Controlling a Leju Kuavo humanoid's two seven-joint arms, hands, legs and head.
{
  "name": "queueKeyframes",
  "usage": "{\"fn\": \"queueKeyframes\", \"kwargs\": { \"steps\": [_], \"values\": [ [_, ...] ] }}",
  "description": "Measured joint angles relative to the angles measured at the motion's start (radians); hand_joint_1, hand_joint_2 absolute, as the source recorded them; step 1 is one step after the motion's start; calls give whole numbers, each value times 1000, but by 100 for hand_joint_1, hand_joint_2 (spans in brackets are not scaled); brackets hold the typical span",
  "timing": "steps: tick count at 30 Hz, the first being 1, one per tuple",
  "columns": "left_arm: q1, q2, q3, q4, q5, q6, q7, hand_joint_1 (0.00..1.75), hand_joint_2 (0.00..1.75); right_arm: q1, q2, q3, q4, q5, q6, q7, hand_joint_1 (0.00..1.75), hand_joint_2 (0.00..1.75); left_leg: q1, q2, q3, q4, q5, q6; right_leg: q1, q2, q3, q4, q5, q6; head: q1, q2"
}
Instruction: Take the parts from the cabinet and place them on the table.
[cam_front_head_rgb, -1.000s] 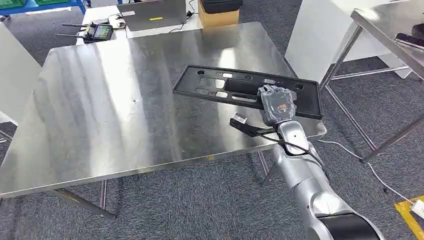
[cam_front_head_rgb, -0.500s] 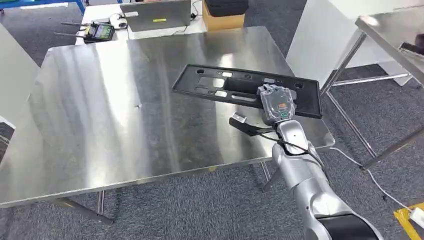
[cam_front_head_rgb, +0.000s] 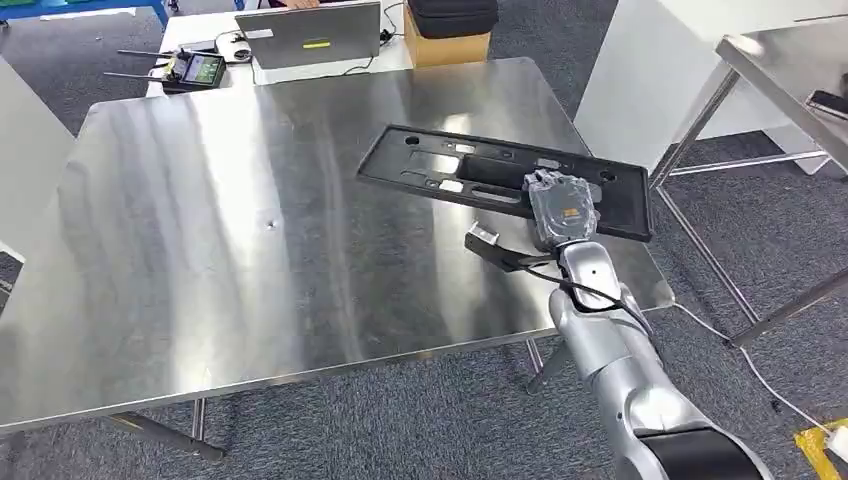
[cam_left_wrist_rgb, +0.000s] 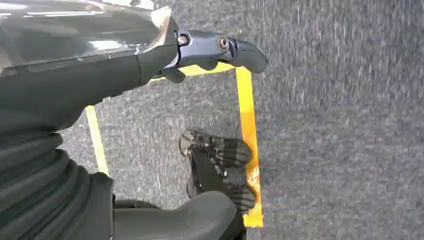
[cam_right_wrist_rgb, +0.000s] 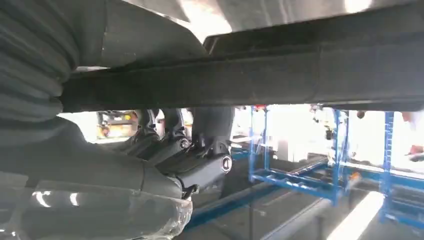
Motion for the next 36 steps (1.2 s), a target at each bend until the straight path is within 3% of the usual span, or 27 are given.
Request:
{"fn": "queueKeyframes", "kwargs": {
  "steps": [6, 8, 11, 12, 19, 20, 29, 31, 35, 36],
  "values": [
    [-3, 1, 1, -1, -3, 0, -6, 0, 175, -22, -8, 62, 25, 0, 5, 81, 175, 175, 0, 4, 5, -9, -2, -5, 1, 2, 0, 0, -4, -6, -1, 0],
    [-3, 2, 5, -1, -2, 0, -8, 0, 175, -47, -17, 124, 65, 0, -2, 128, 175, 175, 1, 5, 5, -10, -1, -10, 2, 2, 0, 0, -3, -6, -1, 0],
    [-3, 3, 15, -1, 0, 1, -9, 0, 175, -85, -22, 206, 127, 0, -20, 142, 175, 175, 1, 6, 6, -10, 0, -13, 2, 3, 0, 0, -2, -9, 0, 0],
    [-3, 4, 19, -1, 0, 5, -9, 0, 175, -91, -21, 226, 143, 0, -27, 142, 0, 0, 1, 6, 6, -10, 0, -13, 2, 3, 1, 0, -2, -9, 0, 0],
    [2, 9, 26, -1, -5, 20, 45, 0, 175, -108, 9, 302, 228, 0, -38, 154, 0, 0, -1, 5, 6, -10, 1, -15, 1, 2, 3, 0, -2, -9, 0, 0],
    [3, 10, 28, -1, -5, 20, 52, 0, 0, -109, 11, 310, 237, 0, -38, 154, 0, 0, -1, 6, 6, -9, 1, -15, 1, 2, 3, 0, -2, -9, 0, 0],
    [5, 13, 45, -1, -2, 11, 86, 0, 0, -109, 28, 333, 268, -9, -18, 135, 0, 0, -4, 6, 5, -9, 1, -14, 1, 2, 3, 0, -2, -9, 0, 0],
    [5, 15, 48, -1, 0, 5, 90, 0, 0, -109, 36, 321, 270, -50, 47, 94, 0, 0, -4, 6, 6, -9, 1, -14, 0, 2, 3, 0, -2, -9, 0, 0],
    [6, 17, 59, -1, 3, -3, 97, 0, 0, -117, 65, 234, 283, -196, 299, 23, 0, 0, -5, 5, 6, -9, 1, -14, -1, 2, 3, 0, -2, -9, 0, 0],
    [7, 17, 63, -1, 3, -3, 98, 0, 0, -119, 68, 212, 285, -207, 314, 19, 0, 0, -5, 5, 6, -9, 1, -14, -2, 2, 3, 0, -2, -9, 0, 0]
  ]
}}
